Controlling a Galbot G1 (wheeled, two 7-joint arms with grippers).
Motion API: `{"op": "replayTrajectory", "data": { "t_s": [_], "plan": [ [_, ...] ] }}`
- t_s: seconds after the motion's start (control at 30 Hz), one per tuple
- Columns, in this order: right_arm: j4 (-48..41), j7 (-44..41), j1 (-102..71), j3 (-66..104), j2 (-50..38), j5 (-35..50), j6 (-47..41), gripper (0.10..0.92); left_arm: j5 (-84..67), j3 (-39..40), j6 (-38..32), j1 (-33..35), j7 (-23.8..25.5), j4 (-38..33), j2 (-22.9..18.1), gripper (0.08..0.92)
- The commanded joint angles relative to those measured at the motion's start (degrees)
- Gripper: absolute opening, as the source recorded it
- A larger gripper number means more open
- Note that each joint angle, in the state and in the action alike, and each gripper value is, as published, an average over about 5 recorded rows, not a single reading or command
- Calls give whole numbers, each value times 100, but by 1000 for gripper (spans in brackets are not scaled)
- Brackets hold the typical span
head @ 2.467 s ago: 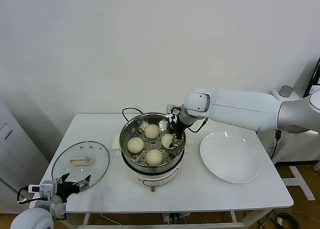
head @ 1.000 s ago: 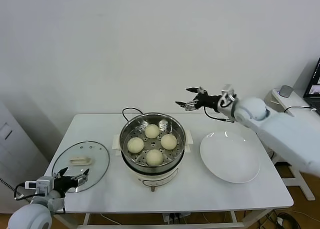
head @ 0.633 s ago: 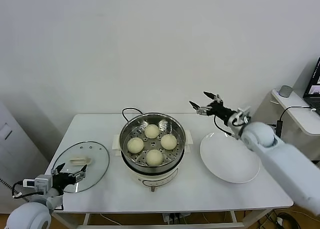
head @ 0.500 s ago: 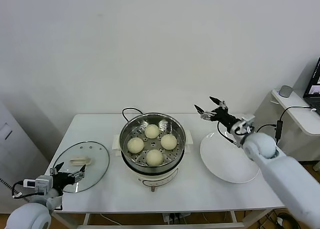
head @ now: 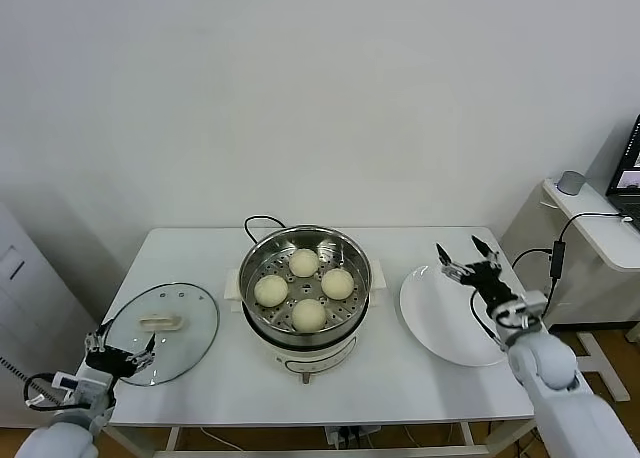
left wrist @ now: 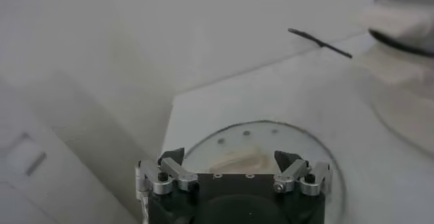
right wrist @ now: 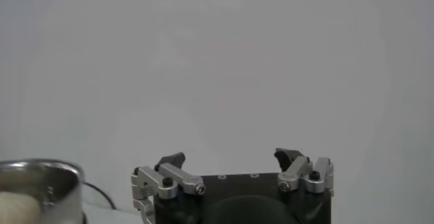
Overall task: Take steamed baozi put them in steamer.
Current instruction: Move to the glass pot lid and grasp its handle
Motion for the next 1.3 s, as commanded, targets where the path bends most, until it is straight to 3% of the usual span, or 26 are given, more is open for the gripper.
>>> {"op": "replayTrajectory", "data": {
  "t_s": [0.03,0.67,1.3],
  "plan": [
    [20,-111,-820,929,600,-511,84,823,3224,41,-1261,27,168,742,-66,823],
    [-352,-290,-819,1105,823,-691,194,823,7214,102,-2713,-732,-602,1996,-554,823],
    [-525,-380,-783,1099,897,-840,239,823,7566,255,-2693,-1607,-697,2879,-658,823]
  ]
}}
